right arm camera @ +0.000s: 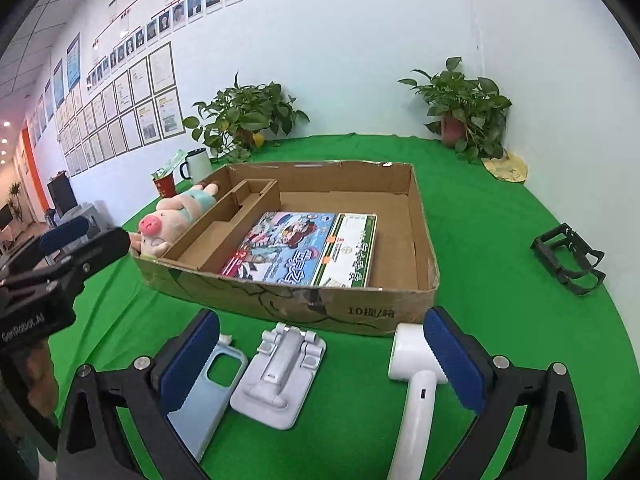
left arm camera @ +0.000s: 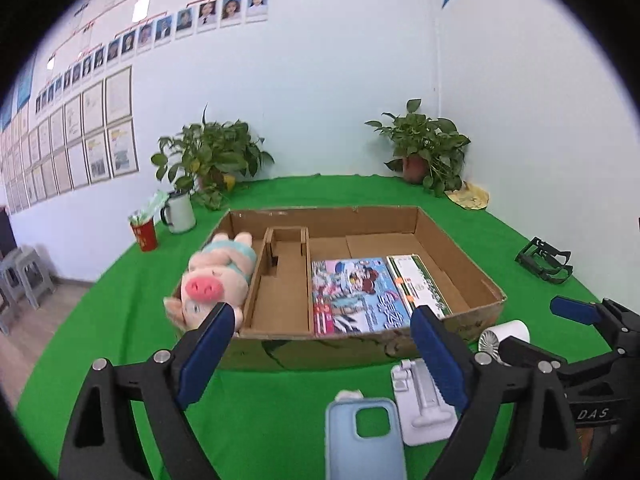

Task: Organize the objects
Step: 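Withdraw the left gripper and move the right gripper to the white hair dryer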

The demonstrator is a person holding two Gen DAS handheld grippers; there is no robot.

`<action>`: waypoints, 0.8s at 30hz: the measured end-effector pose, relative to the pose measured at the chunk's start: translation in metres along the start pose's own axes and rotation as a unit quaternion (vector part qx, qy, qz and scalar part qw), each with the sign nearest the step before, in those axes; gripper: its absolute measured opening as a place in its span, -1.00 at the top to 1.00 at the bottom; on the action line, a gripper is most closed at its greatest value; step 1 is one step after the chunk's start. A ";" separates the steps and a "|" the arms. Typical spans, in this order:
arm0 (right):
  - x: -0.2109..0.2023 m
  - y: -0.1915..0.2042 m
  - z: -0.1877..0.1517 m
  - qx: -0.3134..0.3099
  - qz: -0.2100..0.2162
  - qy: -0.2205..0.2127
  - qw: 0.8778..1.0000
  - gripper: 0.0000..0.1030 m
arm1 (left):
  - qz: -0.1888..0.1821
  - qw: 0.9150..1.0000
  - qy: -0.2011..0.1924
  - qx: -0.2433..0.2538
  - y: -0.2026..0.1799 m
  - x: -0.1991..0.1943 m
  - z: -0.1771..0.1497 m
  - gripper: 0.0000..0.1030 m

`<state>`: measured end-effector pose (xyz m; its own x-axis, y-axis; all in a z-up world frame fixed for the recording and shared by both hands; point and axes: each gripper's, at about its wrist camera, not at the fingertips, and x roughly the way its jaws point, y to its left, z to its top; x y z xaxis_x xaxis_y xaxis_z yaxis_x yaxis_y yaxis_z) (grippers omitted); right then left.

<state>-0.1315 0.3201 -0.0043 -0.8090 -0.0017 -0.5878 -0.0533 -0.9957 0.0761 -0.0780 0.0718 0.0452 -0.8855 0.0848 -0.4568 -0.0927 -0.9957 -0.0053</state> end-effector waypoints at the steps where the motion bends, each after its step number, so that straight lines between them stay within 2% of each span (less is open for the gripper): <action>1: 0.000 -0.002 -0.001 0.002 0.002 0.003 1.000 -1.00 | 0.000 1.000 0.003 -0.003 0.001 0.000 -0.003 -0.74; 6: -0.004 -0.030 -0.013 0.048 0.035 0.022 0.998 -1.00 | -0.006 0.999 0.027 0.022 -0.008 0.004 -0.020 -0.74; 9: 0.006 -0.049 -0.027 0.059 0.006 0.062 0.996 -1.00 | -0.012 0.999 0.039 0.028 -0.014 0.009 -0.028 -0.74; 13: 0.032 -0.059 -0.050 0.054 -0.023 0.142 0.988 -0.98 | -0.060 0.994 0.092 0.012 -0.024 0.024 -0.042 -0.74; 16: 0.040 -0.059 -0.070 0.047 -0.030 0.161 0.985 -0.91 | -0.063 0.991 0.116 0.030 -0.037 0.031 -0.056 -0.74; 17: 0.042 -0.061 -0.075 0.052 -0.031 0.163 0.985 -0.80 | -0.064 0.990 0.121 0.043 -0.043 0.032 -0.061 -0.74; 18: 0.044 -0.064 -0.080 0.059 -0.036 0.167 0.984 -0.59 | -0.067 0.989 0.126 0.048 -0.046 0.033 -0.064 -0.74; 22: 0.054 -0.065 -0.094 0.049 -0.067 0.181 0.980 -0.16 | -0.102 0.980 0.164 0.040 -0.054 0.039 -0.074 -0.74; 24: 0.058 -0.061 -0.098 0.038 -0.068 0.194 0.978 0.29 | -0.108 0.978 0.177 0.035 -0.056 0.043 -0.074 -0.74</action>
<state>-0.1179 0.3718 -0.1220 -0.5087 0.0811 -0.8571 -0.1999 -0.9795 0.0260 -0.0768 0.1284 -0.0402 -0.6291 0.2625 -0.7317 -0.3029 -0.9496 -0.0803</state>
